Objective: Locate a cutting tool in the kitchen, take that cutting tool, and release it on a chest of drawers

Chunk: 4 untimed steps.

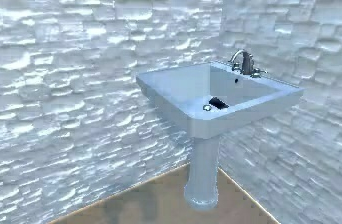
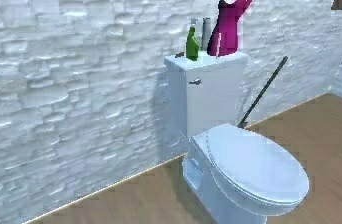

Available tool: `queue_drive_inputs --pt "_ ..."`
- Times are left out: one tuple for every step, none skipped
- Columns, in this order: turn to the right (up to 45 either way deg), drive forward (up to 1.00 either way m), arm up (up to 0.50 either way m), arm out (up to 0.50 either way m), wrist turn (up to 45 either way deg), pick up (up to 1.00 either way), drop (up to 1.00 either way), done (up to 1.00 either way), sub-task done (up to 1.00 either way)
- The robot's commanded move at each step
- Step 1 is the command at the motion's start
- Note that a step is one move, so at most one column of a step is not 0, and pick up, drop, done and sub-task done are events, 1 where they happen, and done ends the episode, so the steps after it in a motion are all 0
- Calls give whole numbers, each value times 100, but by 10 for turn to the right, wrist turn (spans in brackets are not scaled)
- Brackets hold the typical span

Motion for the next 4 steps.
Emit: queue_drive_inputs --pt "450 0 0 0 0 0 0 0 0" --pt "450 0 0 0 0 0 0 0 0" --pt "450 0 0 0 0 0 0 0 0" --pt "420 0 0 0 0 0 0 0 0"
